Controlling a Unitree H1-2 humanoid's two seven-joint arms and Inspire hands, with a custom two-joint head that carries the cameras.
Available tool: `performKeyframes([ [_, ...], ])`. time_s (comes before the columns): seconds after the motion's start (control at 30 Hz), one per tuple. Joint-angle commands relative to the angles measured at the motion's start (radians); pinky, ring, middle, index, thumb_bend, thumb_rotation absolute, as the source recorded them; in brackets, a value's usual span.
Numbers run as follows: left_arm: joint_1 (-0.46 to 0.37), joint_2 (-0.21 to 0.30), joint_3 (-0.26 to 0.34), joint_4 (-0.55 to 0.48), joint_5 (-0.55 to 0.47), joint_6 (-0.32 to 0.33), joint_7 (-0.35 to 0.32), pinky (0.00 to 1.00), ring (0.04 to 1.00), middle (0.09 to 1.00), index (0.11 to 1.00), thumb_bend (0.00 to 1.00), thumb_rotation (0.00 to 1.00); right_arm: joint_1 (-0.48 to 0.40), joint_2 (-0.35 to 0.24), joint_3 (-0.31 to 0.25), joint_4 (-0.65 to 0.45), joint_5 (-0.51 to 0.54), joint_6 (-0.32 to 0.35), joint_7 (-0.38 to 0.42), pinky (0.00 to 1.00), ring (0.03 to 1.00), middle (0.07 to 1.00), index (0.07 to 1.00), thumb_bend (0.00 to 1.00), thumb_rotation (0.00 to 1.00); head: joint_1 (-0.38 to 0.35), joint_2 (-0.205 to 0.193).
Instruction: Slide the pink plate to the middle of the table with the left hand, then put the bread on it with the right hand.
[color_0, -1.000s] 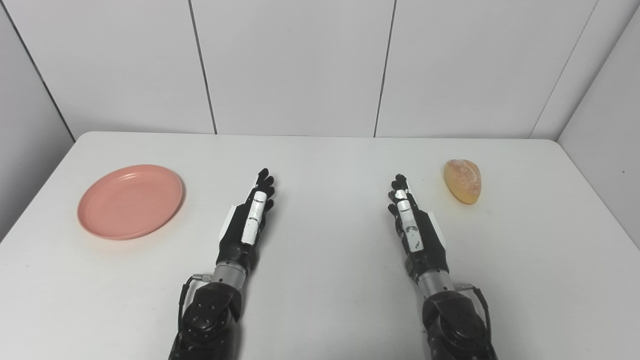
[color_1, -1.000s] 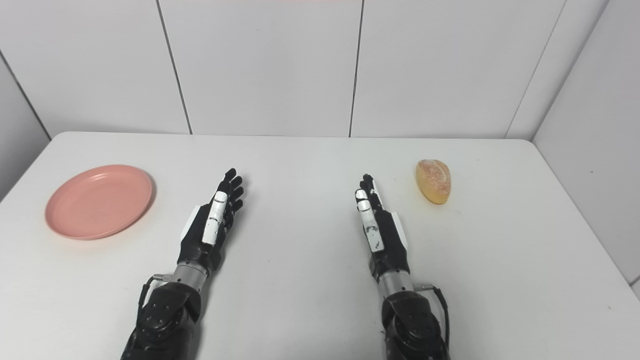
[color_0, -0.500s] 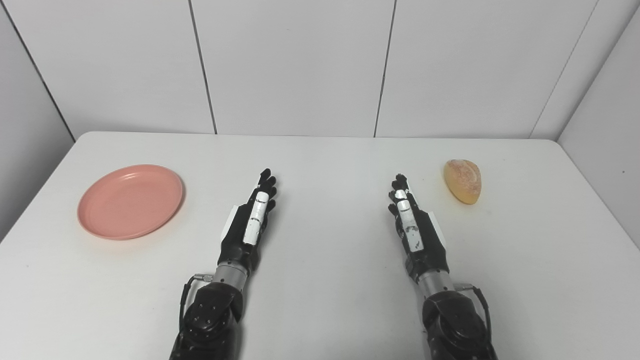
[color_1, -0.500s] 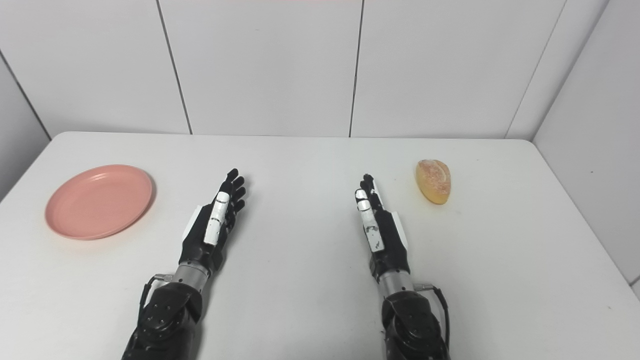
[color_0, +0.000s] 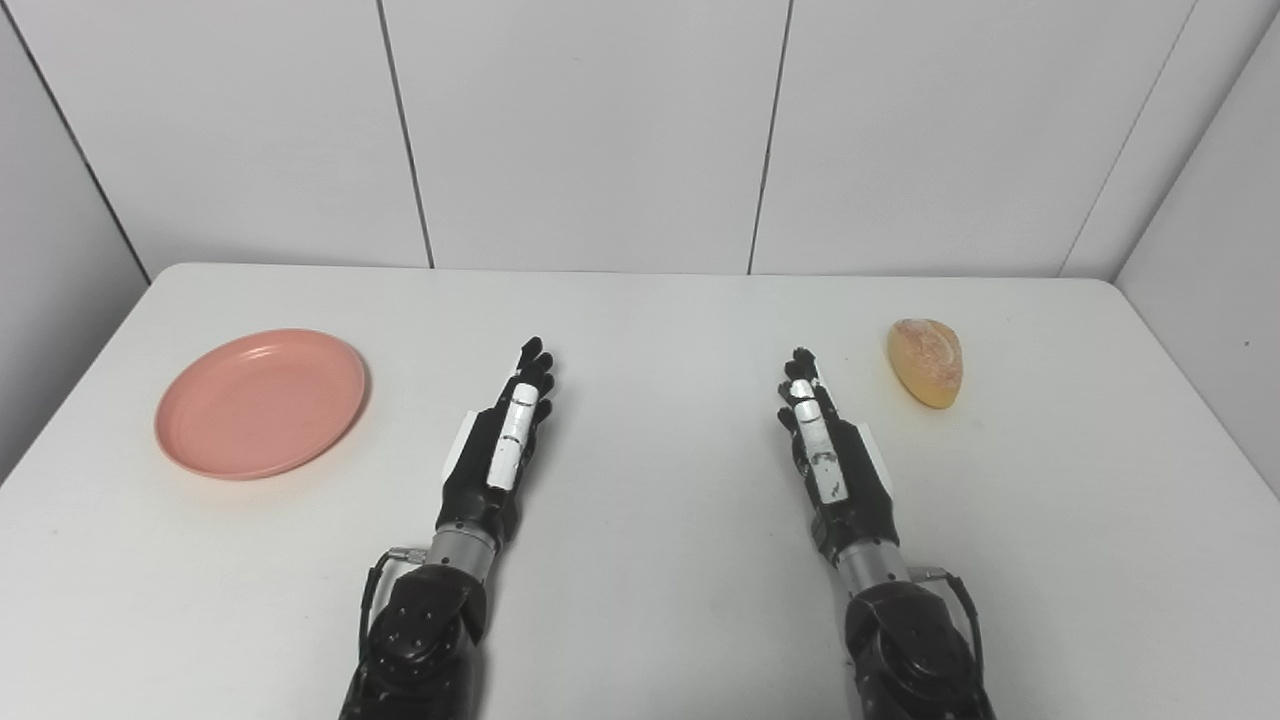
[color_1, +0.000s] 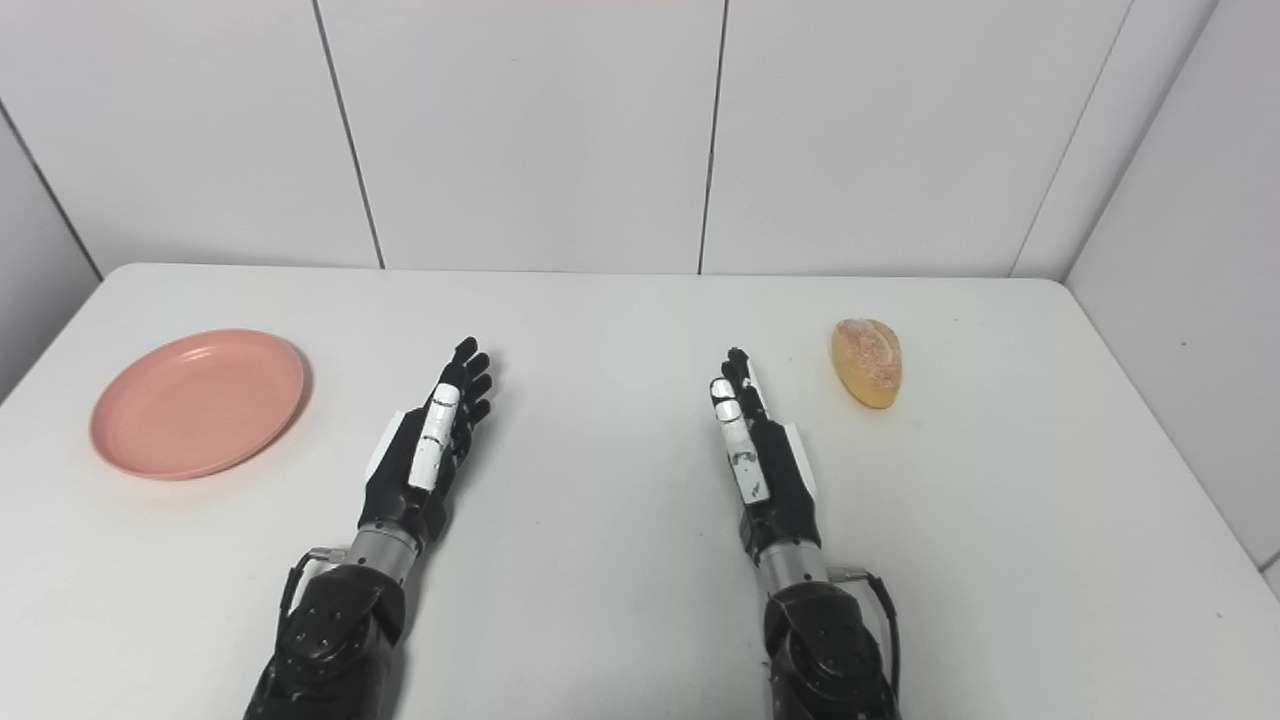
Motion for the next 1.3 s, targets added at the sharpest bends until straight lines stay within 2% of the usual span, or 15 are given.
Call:
performKeyframes([
  [0.0,-0.025,-0.018,-0.011,-0.006,0.024,-0.058,0.010,1.00,1.000,1.000,1.000,0.68,1.00,-0.017,-0.006,-0.008,-0.032,0.016,-0.036,0.015,1.00,1.000,1.000,1.000,0.71,0.93,0.052,-0.014],
  [0.03,-0.025,-0.024,-0.015,0.004,0.033,-0.072,0.016,1.00,1.000,1.000,1.000,0.69,1.00,-0.014,-0.011,-0.012,-0.034,0.024,-0.035,0.020,1.00,1.000,1.000,1.000,0.71,0.93,0.110,-0.029],
  [0.07,-0.025,-0.027,-0.018,0.010,0.038,-0.082,0.020,1.00,1.000,1.000,1.000,0.69,1.00,-0.011,-0.015,-0.015,-0.034,0.028,-0.035,0.024,1.00,1.000,1.000,1.000,0.71,0.93,0.110,-0.029],
  [0.1,-0.026,-0.036,-0.023,0.021,0.046,-0.093,0.026,1.00,1.000,1.000,1.000,0.68,1.00,-0.006,-0.032,-0.014,-0.032,0.026,-0.038,0.035,1.00,1.000,1.000,1.000,0.70,0.95,0.164,-0.045],
  [0.13,-0.026,-0.042,-0.026,0.028,0.051,-0.101,0.030,1.00,1.000,1.000,1.000,0.68,1.00,-0.003,-0.043,-0.013,-0.031,0.023,-0.041,0.043,1.00,1.000,1.000,1.000,0.70,0.97,0.164,-0.045],
  [0.17,-0.026,-0.048,-0.032,0.039,0.066,-0.111,0.040,1.00,1.000,1.000,1.000,0.68,1.00,0.001,-0.055,-0.017,-0.026,0.024,-0.045,0.048,1.00,1.000,1.000,1.000,0.70,0.97,0.209,-0.059],
  [0.2,-0.026,-0.053,-0.035,0.046,0.077,-0.117,0.047,1.00,1.000,1.000,1.000,0.69,1.00,0.003,-0.062,-0.020,-0.022,0.025,-0.048,0.052,1.00,1.000,1.000,1.000,0.71,0.97,0.209,-0.059],
  [0.27,-0.028,-0.068,-0.037,0.066,0.081,-0.136,0.056,1.00,1.000,1.000,1.000,0.69,1.00,0.008,-0.074,-0.033,-0.009,0.035,-0.056,0.059,1.00,1.000,1.000,1.000,0.72,0.96,0.264,-0.083],
  [0.5,-0.033,-0.081,-0.038,0.112,0.088,-0.187,0.058,1.00,1.000,1.000,1.000,0.66,1.00,0.003,-0.090,-0.039,0.026,0.062,-0.056,0.089,1.00,1.000,1.000,1.000,0.78,0.98,0.274,-0.100],
  [0.67,-0.039,-0.080,-0.026,0.119,0.069,-0.197,0.053,1.00,1.000,1.000,1.000,0.67,1.00,0.005,-0.091,-0.042,0.029,0.061,-0.058,0.090,1.00,1.000,1.000,1.000,0.79,0.97,0.266,-0.108],
  [0.8,-0.056,-0.069,-0.019,0.109,0.113,-0.175,0.089,1.00,1.000,1.000,1.000,0.68,1.00,0.006,-0.092,-0.043,0.024,0.057,-0.054,0.091,1.00,1.000,1.000,1.000,0.77,0.97,0.263,-0.110],
  [1.0,-0.082,-0.054,0.016,0.070,0.090,-0.149,0.093,1.00,1.000,1.000,1.000,0.68,1.00,0.007,-0.090,-0.044,0.024,0.058,-0.065,0.093,1.00,1.000,1.000,1.000,0.74,0.98,0.256,-0.112],
  [1.07,-0.087,-0.044,0.029,0.034,0.098,-0.099,0.096,1.00,1.000,1.000,1.000,0.67,1.00,0.006,-0.090,-0.044,0.025,0.056,-0.061,0.091,1.00,1.000,1.000,1.000,0.74,0.98,0.253,-0.111],
  [1.17,-0.102,-0.020,0.062,-0.008,0.016,-0.063,0.047,1.00,1.000,1.000,1.000,0.71,1.00,0.005,-0.086,-0.047,0.033,0.054,-0.079,0.086,1.00,1.000,1.000,1.000,0.72,0.98,0.252,-0.111],
  [1.27,-0.118,-0.009,0.092,-0.028,-0.023,-0.040,0.046,1.00,1.000,1.000,1.000,0.75,1.00,0.006,-0.085,-0.048,0.035,0.049,-0.086,0.082,1.00,1.000,1.000,1.000,0.71,0.97,0.252,-0.108],
])
